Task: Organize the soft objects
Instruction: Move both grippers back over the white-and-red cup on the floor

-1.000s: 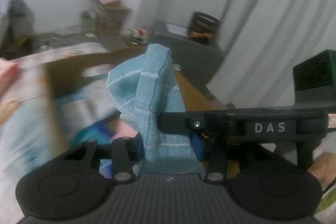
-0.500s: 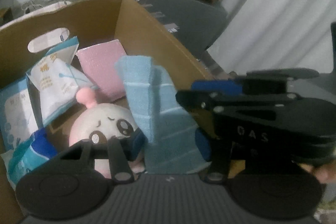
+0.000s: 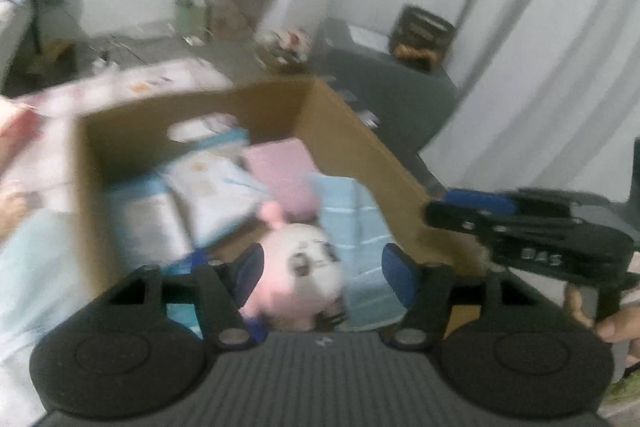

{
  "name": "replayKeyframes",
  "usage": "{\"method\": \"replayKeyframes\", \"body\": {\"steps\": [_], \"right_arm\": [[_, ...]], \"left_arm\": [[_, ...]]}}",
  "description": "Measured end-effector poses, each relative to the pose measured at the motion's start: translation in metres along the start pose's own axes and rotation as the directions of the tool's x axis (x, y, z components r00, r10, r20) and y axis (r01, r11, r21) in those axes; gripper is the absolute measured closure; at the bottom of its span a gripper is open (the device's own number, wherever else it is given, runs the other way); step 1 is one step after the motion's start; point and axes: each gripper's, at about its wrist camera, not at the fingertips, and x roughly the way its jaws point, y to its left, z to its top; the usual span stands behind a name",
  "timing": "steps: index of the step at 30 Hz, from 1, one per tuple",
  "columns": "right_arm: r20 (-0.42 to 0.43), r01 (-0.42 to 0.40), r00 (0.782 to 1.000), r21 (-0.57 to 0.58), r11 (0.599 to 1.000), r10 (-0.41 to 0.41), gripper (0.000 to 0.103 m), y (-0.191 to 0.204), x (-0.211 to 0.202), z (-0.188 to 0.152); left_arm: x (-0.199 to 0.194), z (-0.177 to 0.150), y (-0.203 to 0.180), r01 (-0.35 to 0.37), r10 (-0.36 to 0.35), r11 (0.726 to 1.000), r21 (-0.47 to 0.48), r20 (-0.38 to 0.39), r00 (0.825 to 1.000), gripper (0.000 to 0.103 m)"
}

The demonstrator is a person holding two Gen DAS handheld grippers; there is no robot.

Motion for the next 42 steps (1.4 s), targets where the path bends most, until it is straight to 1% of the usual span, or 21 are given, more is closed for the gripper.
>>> {"method": "replayKeyframes", "body": {"steps": [2,3,5,9,12,16,19,24,27,28,31,32,34,38,42], "right_arm": [[0.029,-0.034,0.999,0.031,0.999,0.033,0.067,0.005,-0.015,-0.006],[0.044,-0.053,0.998,0.048,0.997,0.051,0.062,0.008,-0.022,-0.009],[0.068,-0.093,0.994,0.077,0.993,0.088,0.058,0.015,-0.034,-0.016],[0.084,-0.174,0.982,0.101,0.979,0.166,0.055,0.037,-0.048,-0.025],[0.089,-0.251,0.966,0.120,0.961,0.241,0.053,0.057,-0.053,-0.028],[0.081,-0.346,0.938,0.116,0.931,0.338,0.052,0.092,-0.054,-0.029],[0.058,-0.389,0.921,0.094,0.917,0.385,0.051,0.122,-0.049,-0.030],[0.013,-0.443,0.896,0.071,0.894,0.443,0.051,0.170,-0.037,-0.032],[-0.020,-0.459,0.887,0.052,0.887,0.461,0.051,0.195,-0.032,-0.031],[-0.033,-0.465,0.884,0.047,0.884,0.467,0.051,0.203,-0.029,-0.030],[-0.068,-0.483,0.872,0.038,0.875,0.485,0.051,0.225,-0.022,-0.025],[-0.076,-0.491,0.867,0.035,0.870,0.492,0.051,0.231,-0.020,-0.022],[-0.090,-0.507,0.857,0.024,0.862,0.507,0.051,0.244,-0.017,-0.017],[-0.112,-0.512,0.853,0.005,0.859,0.509,0.050,0.264,-0.011,-0.007],[-0.144,-0.526,0.840,0.022,0.850,0.524,0.050,0.278,0.004,0.004]], "left_arm": [[-0.026,-0.010,0.009,-0.029,0.030,1.000,-0.010,0.033,0.999,0.032],[-0.037,-0.015,0.013,-0.041,0.042,0.999,-0.016,0.047,0.998,0.031],[-0.059,-0.026,0.023,-0.073,0.075,0.997,-0.032,0.074,0.994,0.026],[-0.107,-0.056,0.046,-0.119,0.129,0.990,-0.080,0.131,0.983,0.021],[-0.141,-0.082,0.066,-0.177,0.196,0.977,-0.123,0.169,0.966,0.018],[-0.179,-0.119,0.088,-0.265,0.296,0.951,-0.160,0.216,0.930,0.017],[-0.199,-0.146,0.105,-0.309,0.351,0.929,-0.203,0.223,0.909,0.017],[-0.215,-0.191,0.132,-0.330,0.393,0.900,-0.285,0.205,0.896,0.017],[-0.219,-0.207,0.141,-0.350,0.421,0.883,-0.313,0.199,0.885,0.017],[-0.219,-0.208,0.144,-0.359,0.431,0.879,-0.314,0.198,0.881,0.017],[-0.223,-0.208,0.149,-0.393,0.468,0.866,-0.311,0.223,0.855,0.017],[-0.223,-0.209,0.150,-0.397,0.473,0.864,-0.310,0.231,0.850,0.017],[-0.223,-0.207,0.152,-0.408,0.484,0.861,-0.304,0.242,0.841,0.017],[-0.217,-0.203,0.155,-0.444,0.508,0.854,-0.271,0.251,0.824,0.018],[-0.211,-0.198,0.162,-0.463,0.523,0.847,-0.259,0.255,0.814,0.018]]}}
